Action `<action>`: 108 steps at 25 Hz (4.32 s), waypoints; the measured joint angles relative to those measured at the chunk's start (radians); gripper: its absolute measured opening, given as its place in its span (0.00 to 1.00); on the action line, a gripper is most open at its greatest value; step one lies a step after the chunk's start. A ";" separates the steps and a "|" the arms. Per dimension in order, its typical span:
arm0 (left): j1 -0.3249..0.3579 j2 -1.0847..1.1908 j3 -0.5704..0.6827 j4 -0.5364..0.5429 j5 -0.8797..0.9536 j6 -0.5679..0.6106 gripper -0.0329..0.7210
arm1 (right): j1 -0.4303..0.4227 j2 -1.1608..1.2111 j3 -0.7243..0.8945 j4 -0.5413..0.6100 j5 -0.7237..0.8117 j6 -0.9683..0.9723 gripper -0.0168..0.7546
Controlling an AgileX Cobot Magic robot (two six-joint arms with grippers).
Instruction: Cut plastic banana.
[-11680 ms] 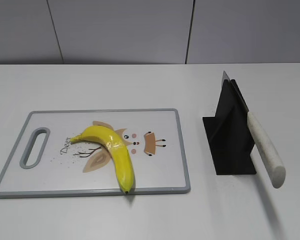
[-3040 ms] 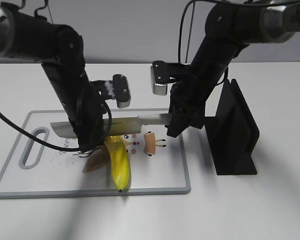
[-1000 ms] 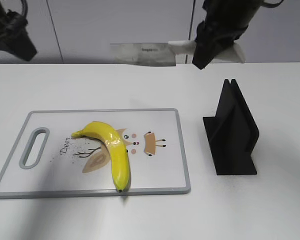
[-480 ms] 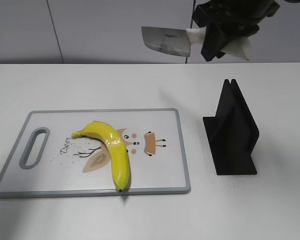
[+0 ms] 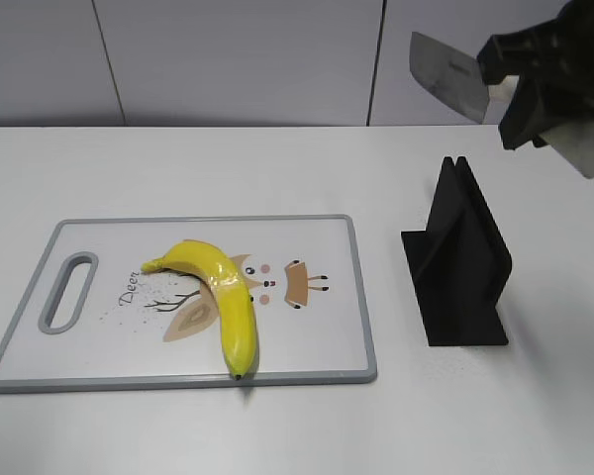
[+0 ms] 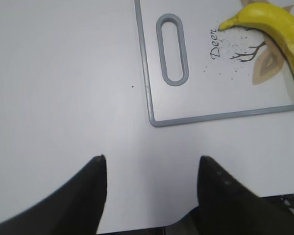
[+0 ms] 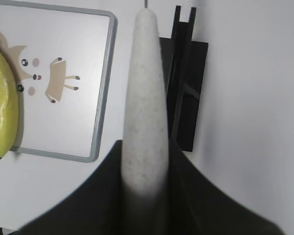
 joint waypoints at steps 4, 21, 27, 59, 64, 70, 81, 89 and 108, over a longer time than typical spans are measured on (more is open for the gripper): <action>0.000 -0.155 0.113 0.000 -0.050 0.000 0.80 | 0.000 -0.010 0.098 -0.007 -0.064 0.042 0.27; 0.000 -0.737 0.437 0.030 -0.117 -0.001 0.79 | 0.000 -0.011 0.253 -0.130 -0.237 0.175 0.27; 0.000 -0.919 0.437 0.031 -0.117 -0.001 0.79 | 0.000 -0.012 0.253 -0.129 -0.239 0.176 0.27; 0.000 -0.923 0.437 0.032 -0.117 -0.004 0.76 | 0.000 0.092 0.253 0.002 -0.109 0.167 0.27; 0.000 -0.923 0.437 0.032 -0.117 -0.004 0.76 | 0.000 0.092 0.253 0.018 -0.095 0.156 0.53; 0.000 -0.923 0.437 0.032 -0.117 -0.004 0.76 | 0.000 0.092 0.253 0.023 -0.095 0.153 0.75; 0.000 -0.923 0.437 0.032 -0.117 -0.004 0.76 | 0.000 -0.060 0.137 0.022 -0.130 -0.190 0.76; 0.000 -0.923 0.437 0.032 -0.117 -0.004 0.76 | 0.000 -0.216 0.159 0.024 0.064 -0.383 0.76; 0.000 -0.923 0.437 0.032 -0.117 -0.004 0.76 | 0.000 -0.858 0.659 0.041 0.007 -0.431 0.72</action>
